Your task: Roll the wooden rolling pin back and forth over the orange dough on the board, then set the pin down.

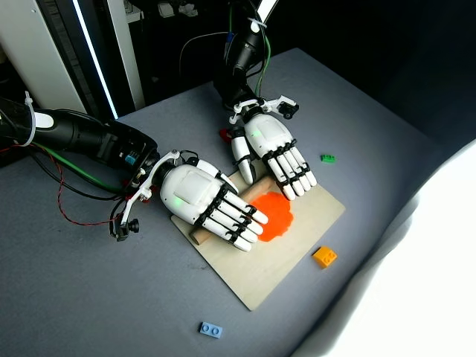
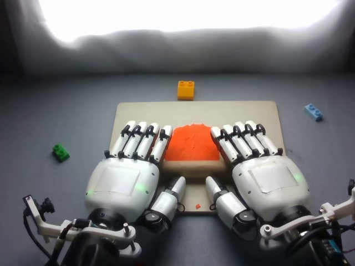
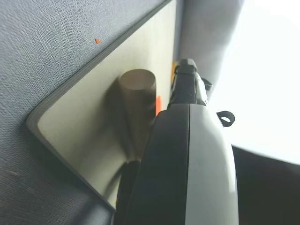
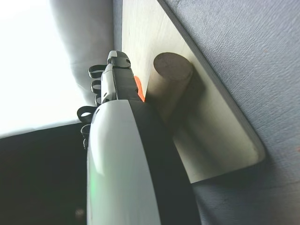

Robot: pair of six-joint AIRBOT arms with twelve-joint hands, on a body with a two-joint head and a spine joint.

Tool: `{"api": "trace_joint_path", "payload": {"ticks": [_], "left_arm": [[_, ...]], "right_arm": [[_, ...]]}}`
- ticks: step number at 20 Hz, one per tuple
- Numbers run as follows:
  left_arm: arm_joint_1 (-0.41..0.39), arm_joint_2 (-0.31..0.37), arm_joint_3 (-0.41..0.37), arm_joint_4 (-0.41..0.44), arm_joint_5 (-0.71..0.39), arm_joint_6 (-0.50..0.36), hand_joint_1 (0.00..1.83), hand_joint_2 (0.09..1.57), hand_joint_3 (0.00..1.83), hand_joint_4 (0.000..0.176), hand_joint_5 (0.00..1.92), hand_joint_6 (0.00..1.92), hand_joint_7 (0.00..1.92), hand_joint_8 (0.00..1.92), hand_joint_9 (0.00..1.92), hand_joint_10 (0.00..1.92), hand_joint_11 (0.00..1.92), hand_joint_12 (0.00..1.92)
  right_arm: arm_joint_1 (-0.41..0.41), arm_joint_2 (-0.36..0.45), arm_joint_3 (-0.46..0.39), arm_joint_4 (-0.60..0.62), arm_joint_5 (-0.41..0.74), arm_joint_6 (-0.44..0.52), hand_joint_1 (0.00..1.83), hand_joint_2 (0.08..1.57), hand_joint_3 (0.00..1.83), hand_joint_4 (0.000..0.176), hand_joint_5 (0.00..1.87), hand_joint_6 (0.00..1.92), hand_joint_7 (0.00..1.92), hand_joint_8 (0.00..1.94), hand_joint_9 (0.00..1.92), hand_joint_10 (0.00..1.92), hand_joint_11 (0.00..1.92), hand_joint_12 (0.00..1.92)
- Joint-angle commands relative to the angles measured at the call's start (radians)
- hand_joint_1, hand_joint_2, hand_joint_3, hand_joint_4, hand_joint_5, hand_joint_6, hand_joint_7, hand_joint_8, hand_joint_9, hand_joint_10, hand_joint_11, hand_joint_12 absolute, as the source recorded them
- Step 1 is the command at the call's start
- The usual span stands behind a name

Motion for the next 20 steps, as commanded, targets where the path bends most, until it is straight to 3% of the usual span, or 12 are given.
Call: {"api": "trace_joint_path", "payload": {"ticks": [1, 7, 14, 16, 20], "left_arm": [[-0.006, -0.005, 0.008, 0.061, -0.085, -0.001, 0.00, 1.56, 0.03, 0.000, 0.03, 0.01, 0.03, 0.01, 0.01, 0.00, 0.00, 0.00], [-0.009, -0.012, 0.029, 0.061, -0.078, -0.009, 0.00, 1.57, 0.03, 0.000, 0.03, 0.01, 0.04, 0.01, 0.01, 0.00, 0.00, 0.00], [-0.015, -0.018, 0.058, 0.061, -0.063, -0.022, 0.00, 1.57, 0.03, 0.000, 0.02, 0.00, 0.03, 0.00, 0.00, 0.00, 0.00, 0.00], [-0.018, -0.019, 0.064, 0.061, -0.060, -0.024, 0.00, 1.57, 0.03, 0.000, 0.03, 0.00, 0.04, 0.01, 0.01, 0.00, 0.00, 0.00], [-0.027, -0.026, 0.078, 0.061, -0.052, -0.028, 0.00, 1.57, 0.03, 0.000, 0.04, 0.01, 0.03, 0.00, 0.00, 0.00, 0.00, 0.00]], "right_arm": [[0.012, 0.003, 0.006, -0.070, 0.086, 0.006, 0.00, 1.57, 0.11, 0.000, 0.05, 0.00, 0.04, 0.00, 0.02, 0.00, 0.01, 0.01], [0.020, 0.003, 0.021, -0.070, 0.080, 0.021, 0.00, 1.57, 0.11, 0.000, 0.07, 0.01, 0.06, 0.01, 0.03, 0.01, 0.02, 0.03], [0.030, 0.004, 0.044, -0.069, 0.075, 0.034, 0.00, 1.57, 0.15, 0.000, 0.08, 0.00, 0.09, 0.00, 0.07, 0.00, 0.00, 0.20], [0.030, 0.005, 0.048, -0.068, 0.073, 0.039, 0.00, 1.57, 0.13, 0.000, 0.06, 0.00, 0.06, 0.00, 0.03, 0.00, 0.00, 0.06], [0.032, 0.007, 0.058, -0.068, 0.066, 0.047, 0.00, 1.57, 0.12, 0.000, 0.06, 0.00, 0.03, 0.00, 0.02, 0.00, 0.00, 0.00]]}}
